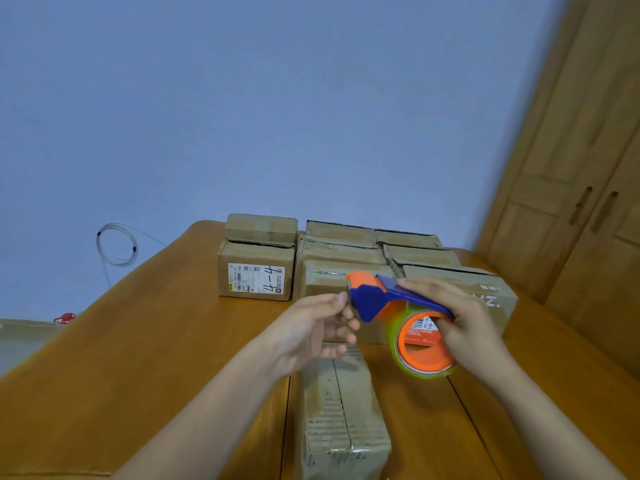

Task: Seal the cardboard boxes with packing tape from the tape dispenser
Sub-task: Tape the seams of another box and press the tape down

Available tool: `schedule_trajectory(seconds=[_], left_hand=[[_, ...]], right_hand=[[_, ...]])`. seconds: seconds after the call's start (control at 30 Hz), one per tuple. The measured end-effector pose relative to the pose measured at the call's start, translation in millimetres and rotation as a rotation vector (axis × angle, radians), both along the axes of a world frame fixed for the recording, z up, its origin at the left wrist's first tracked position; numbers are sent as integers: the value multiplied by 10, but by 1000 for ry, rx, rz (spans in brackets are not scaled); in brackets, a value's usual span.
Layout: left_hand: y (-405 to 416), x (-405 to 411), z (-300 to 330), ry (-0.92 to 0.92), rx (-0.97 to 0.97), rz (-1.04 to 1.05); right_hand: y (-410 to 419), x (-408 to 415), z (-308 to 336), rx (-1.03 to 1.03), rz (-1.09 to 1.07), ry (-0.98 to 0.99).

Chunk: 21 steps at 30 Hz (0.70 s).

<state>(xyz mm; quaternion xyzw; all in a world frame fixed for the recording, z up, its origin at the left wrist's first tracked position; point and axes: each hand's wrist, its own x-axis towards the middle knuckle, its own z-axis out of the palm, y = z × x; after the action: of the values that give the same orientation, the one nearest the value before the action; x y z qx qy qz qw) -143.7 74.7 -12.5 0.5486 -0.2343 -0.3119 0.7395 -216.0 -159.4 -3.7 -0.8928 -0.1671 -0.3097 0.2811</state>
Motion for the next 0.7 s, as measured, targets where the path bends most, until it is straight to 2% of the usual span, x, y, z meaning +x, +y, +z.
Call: schedule_trajectory(seconds=[0.1, 0.23, 0.37, 0.6, 0.7], left_hand=[[78, 7, 64, -66, 117, 39], [136, 27, 171, -159, 266, 130], [186, 92, 199, -183, 352, 177], [524, 270, -8, -187, 457, 244], [601, 272, -150, -217, 478, 166]], right_hand=[[-45, 31, 50, -70, 39, -17], [-81, 126, 119, -266, 57, -64], [-152, 218, 122, -418, 57, -77], [-607, 115, -50, -506, -33, -96], [-724, 109, -141, -525, -62, -97]])
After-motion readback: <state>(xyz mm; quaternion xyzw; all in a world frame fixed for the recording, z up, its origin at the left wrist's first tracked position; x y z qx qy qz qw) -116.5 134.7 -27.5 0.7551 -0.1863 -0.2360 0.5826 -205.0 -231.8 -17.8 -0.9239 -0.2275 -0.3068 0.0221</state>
